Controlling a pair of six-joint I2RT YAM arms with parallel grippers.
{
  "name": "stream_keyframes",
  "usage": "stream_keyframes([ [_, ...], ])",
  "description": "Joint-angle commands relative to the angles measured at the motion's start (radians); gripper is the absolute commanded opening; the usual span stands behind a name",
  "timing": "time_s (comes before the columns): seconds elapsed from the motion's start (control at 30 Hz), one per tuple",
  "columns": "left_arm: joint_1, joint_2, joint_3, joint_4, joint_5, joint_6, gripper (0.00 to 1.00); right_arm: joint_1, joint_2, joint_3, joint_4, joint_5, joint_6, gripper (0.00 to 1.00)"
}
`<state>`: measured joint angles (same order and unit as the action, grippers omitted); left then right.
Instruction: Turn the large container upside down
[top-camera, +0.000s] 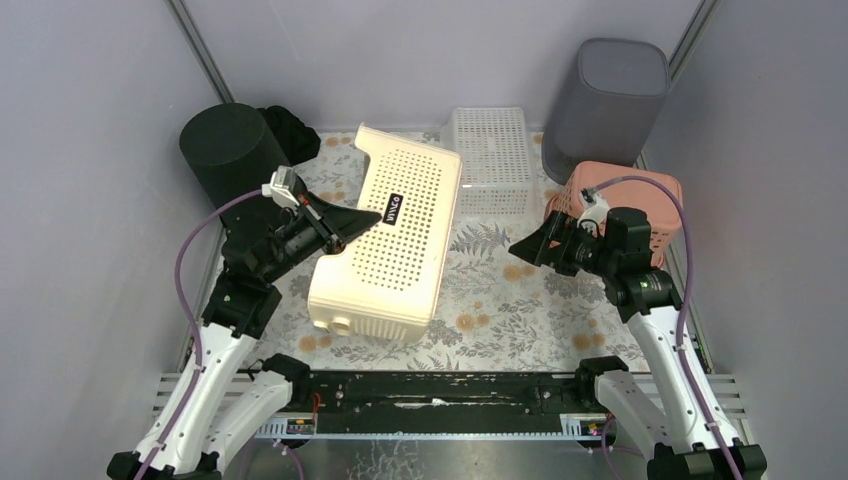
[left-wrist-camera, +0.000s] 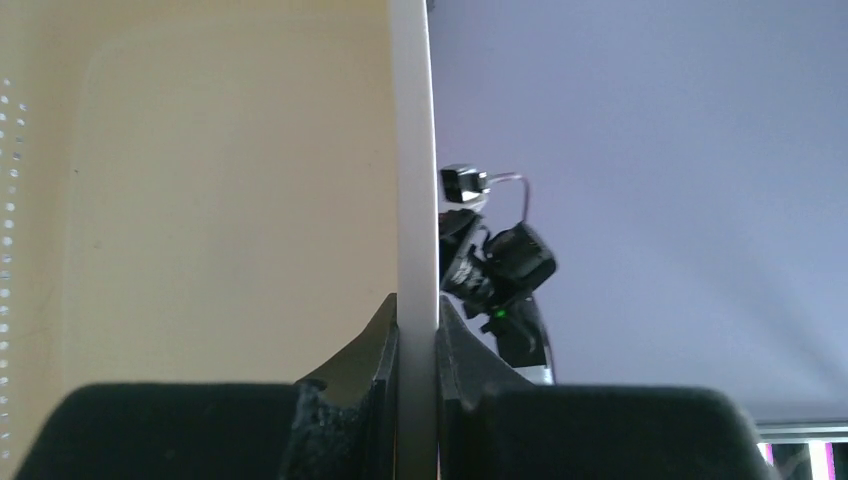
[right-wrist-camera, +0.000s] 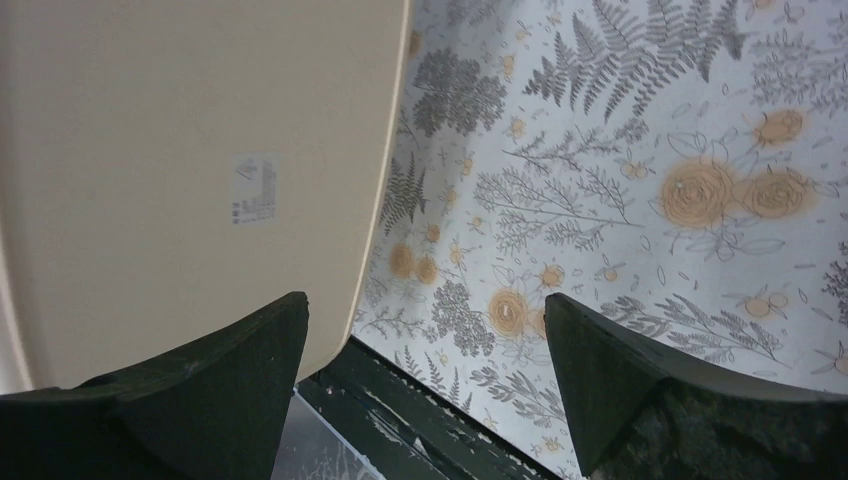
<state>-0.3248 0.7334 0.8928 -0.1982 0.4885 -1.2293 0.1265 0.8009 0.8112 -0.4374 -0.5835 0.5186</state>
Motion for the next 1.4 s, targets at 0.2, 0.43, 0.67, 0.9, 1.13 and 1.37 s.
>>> stream_keyframes([
  [0.2, -0.100, -0.021, -0.095, 0.475, -0.152, -0.243, 0.00, 0.008, -0.011, -0.030, -0.031, 0.043, -0.061, 0.95],
  [0.43, -0.186, 0.055, -0.258, 0.717, -0.258, -0.346, 0.00, 0.008, 0.031, -0.054, 0.001, 0.039, -0.057, 0.95],
  [0.67, -0.256, 0.155, -0.365, 1.012, -0.351, -0.444, 0.00, 0.007, 0.048, -0.122, 0.054, 0.048, -0.047, 0.95],
  [0.9, -0.279, 0.152, -0.548, 1.253, -0.484, -0.576, 0.00, 0.008, 0.102, -0.176, 0.117, 0.044, -0.033, 0.94],
  [1.13, -0.237, 0.117, -0.796, 1.405, -0.528, -0.711, 0.00, 0.007, 0.177, -0.234, 0.248, 0.005, 0.009, 0.93],
  [1.37, -0.025, -0.130, -0.894, 1.163, -0.318, -0.760, 0.00, 0.020, 0.251, -0.263, 0.364, -0.024, 0.048, 0.91],
])
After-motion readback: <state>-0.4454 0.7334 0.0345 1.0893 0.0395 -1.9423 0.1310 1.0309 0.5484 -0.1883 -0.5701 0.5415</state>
